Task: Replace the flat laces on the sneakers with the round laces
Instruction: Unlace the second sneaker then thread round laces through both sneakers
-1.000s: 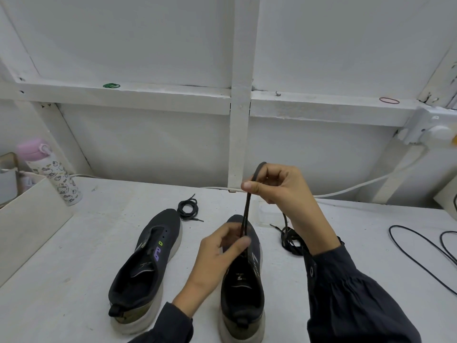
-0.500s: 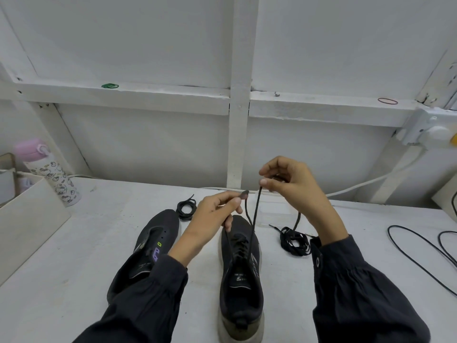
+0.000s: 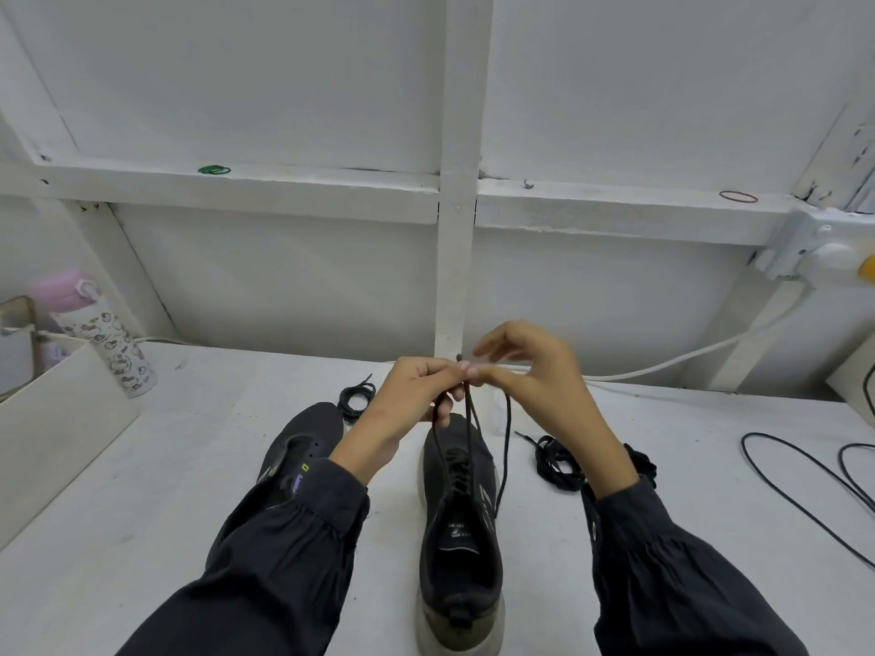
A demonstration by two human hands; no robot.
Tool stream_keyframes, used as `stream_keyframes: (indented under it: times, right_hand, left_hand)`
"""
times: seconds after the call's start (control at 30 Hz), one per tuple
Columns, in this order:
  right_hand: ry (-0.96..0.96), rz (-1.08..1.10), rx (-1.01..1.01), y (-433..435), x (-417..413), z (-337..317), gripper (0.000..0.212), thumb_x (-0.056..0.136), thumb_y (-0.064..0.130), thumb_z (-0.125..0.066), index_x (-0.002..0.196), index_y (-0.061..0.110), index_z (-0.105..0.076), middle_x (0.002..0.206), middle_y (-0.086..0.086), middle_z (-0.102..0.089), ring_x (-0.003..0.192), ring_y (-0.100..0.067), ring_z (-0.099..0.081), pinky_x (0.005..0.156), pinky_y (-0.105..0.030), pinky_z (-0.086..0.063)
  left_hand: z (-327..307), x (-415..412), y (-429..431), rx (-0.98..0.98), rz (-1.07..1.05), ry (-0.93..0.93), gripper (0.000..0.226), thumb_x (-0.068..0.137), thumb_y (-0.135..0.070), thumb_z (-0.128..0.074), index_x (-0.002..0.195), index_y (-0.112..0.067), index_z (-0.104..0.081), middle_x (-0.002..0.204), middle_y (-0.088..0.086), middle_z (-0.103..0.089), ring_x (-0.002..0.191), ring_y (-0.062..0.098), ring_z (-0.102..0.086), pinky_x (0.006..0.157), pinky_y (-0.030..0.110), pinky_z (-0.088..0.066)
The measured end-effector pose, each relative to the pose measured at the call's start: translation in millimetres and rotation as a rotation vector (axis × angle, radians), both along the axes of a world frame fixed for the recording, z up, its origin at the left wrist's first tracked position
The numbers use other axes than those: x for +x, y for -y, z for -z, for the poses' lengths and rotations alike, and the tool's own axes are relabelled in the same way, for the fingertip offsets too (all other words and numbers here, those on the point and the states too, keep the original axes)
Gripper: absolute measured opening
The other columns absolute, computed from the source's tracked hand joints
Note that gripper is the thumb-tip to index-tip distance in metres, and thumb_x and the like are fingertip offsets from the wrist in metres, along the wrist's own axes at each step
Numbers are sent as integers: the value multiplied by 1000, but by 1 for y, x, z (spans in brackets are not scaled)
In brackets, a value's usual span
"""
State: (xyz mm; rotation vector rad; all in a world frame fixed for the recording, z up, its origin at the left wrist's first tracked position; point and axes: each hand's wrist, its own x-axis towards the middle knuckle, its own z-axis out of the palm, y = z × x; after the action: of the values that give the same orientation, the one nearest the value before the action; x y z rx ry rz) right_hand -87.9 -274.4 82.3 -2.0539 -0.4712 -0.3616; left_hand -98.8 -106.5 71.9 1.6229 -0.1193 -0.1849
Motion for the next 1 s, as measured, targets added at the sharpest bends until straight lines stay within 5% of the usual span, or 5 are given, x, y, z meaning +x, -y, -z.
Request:
stream_keyframes:
  times: [0.2,0.47,0.63,0.83,1.0]
  right_hand:
    - [-105,-42,138,-1,-7,8,13,77,7,-79,85,16,-75,78,1,-72,60,-8,-60,53,-23,-49]
    - [146,148,-181,-6,-6,21,4,80,19,-77,83,19,-80,65,11,-55,53,-6,-45,54,-21,-35]
    - [-129,53,-388,0,-5,25,10,83,29,-70,81,26,-79,70,7,-59,65,-9,-50,66,-37,-46]
    - [-523,-274,21,10,-15,7,18,91,6,-58,79,2,-71,59,9,-64,49,-2,-37,51,-18,-30]
    - [-556,-312,275,11,-15,6,21,91,16,-55,73,12,-65,61,-12,-48,49,-10,-22,51,-24,-17]
  left_hand:
    - [-1,-6,1,-32,80,-6,28,100,-23,-52,80,-7,-65,65,-2,-54,52,11,-44,60,26,-45]
    - [5,-4,-7,179,1,123,13,91,-4,-60,91,-3,-74,72,9,-67,54,15,-54,62,26,-50]
    - [15,-4,-13,405,-71,325,10,84,-7,-71,85,-16,-76,73,-2,-73,60,9,-63,67,26,-56]
    - [23,-10,-12,277,-21,407,10,89,-5,-67,90,-14,-66,79,-1,-69,69,6,-63,72,22,-54]
    - [35,-11,-6,223,-14,469,25,83,-8,-74,100,-22,-62,92,-9,-67,85,12,-64,81,25,-53]
